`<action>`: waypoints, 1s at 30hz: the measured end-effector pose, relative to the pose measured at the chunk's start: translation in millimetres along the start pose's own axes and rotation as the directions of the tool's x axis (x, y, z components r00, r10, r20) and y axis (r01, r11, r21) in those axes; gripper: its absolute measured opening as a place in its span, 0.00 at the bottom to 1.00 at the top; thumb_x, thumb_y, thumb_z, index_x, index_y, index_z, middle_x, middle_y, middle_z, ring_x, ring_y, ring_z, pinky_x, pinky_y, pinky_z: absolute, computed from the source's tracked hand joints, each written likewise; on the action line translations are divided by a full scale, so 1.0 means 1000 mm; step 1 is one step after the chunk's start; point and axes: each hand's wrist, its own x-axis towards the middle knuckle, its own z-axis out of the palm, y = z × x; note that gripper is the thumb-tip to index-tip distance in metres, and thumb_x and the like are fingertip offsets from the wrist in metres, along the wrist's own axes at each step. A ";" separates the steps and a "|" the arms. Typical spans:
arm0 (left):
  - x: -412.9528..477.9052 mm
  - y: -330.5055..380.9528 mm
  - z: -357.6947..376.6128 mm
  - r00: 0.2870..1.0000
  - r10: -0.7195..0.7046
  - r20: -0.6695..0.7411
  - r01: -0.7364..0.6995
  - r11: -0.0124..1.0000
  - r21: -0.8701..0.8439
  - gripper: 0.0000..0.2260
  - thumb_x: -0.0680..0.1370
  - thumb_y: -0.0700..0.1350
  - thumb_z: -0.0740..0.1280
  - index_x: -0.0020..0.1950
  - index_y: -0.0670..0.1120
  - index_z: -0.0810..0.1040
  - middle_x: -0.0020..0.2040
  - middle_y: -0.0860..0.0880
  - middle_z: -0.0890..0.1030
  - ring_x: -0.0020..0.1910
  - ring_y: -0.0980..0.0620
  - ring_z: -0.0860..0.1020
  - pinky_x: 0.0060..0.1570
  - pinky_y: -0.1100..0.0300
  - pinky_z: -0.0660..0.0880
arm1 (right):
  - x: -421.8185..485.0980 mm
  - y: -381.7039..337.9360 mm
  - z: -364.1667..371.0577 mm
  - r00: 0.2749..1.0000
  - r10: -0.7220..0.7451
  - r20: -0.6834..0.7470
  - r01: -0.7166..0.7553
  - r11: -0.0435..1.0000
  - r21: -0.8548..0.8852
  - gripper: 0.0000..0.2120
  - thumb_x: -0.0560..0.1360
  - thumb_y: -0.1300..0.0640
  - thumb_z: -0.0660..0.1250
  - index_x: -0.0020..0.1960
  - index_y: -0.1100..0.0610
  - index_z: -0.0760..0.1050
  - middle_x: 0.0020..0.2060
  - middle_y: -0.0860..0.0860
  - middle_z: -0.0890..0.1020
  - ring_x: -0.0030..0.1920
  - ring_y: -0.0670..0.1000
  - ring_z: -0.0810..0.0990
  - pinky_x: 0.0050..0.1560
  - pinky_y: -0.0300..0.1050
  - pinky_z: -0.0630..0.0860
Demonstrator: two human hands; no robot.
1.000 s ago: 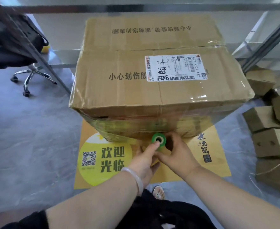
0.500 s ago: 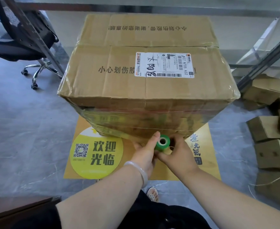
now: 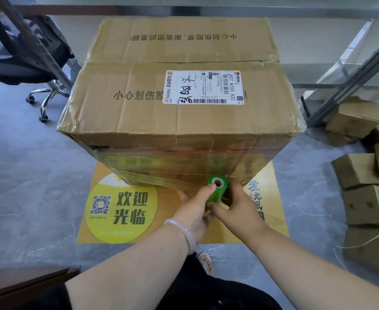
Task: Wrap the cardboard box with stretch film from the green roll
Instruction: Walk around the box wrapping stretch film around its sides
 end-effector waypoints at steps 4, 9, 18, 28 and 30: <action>0.008 -0.004 -0.003 0.999 -0.029 0.025 0.028 0.999 0.046 0.56 0.71 0.47 0.77 0.77 0.66 0.33 0.75 0.41 0.70 0.71 0.40 0.73 0.68 0.44 0.71 | 0.005 0.006 -0.008 0.999 -0.018 0.038 0.023 0.992 -0.126 0.23 0.66 0.49 0.76 0.58 0.48 0.74 0.48 0.47 0.81 0.50 0.47 0.79 0.53 0.48 0.77; 0.002 -0.007 0.005 0.998 -0.008 0.059 0.005 0.999 0.054 0.74 0.50 0.62 0.83 0.79 0.61 0.32 0.80 0.46 0.63 0.72 0.43 0.72 0.75 0.43 0.65 | 0.003 0.002 -0.013 0.994 -0.057 -0.092 0.035 0.974 -0.224 0.22 0.65 0.43 0.73 0.56 0.46 0.73 0.47 0.47 0.80 0.47 0.48 0.78 0.48 0.47 0.76; -0.002 -0.023 0.025 0.991 -0.065 0.117 0.047 0.988 0.146 0.37 0.68 0.52 0.80 0.70 0.52 0.62 0.57 0.53 0.80 0.60 0.54 0.77 0.72 0.50 0.69 | 0.000 0.011 -0.024 0.985 -0.035 -0.171 0.001 0.981 -0.196 0.19 0.66 0.50 0.74 0.48 0.47 0.66 0.46 0.47 0.74 0.46 0.50 0.76 0.45 0.51 0.76; 0.010 -0.048 0.074 0.988 0.079 -0.134 -0.078 0.997 0.016 0.56 0.53 0.65 0.78 0.76 0.46 0.65 0.66 0.45 0.79 0.62 0.50 0.79 0.64 0.53 0.75 | 0.009 0.046 -0.066 0.972 -0.202 0.119 0.221 0.959 -0.179 0.25 0.69 0.52 0.72 0.64 0.46 0.69 0.52 0.45 0.73 0.51 0.41 0.74 0.55 0.45 0.75; 0.009 -0.047 0.084 0.982 0.113 -0.153 -0.112 0.994 0.019 0.56 0.49 0.65 0.77 0.74 0.45 0.67 0.63 0.45 0.80 0.58 0.51 0.80 0.57 0.55 0.76 | 0.014 0.048 -0.076 0.971 -0.218 0.095 0.232 0.958 -0.170 0.23 0.69 0.54 0.72 0.62 0.47 0.70 0.52 0.45 0.73 0.51 0.43 0.73 0.53 0.44 0.75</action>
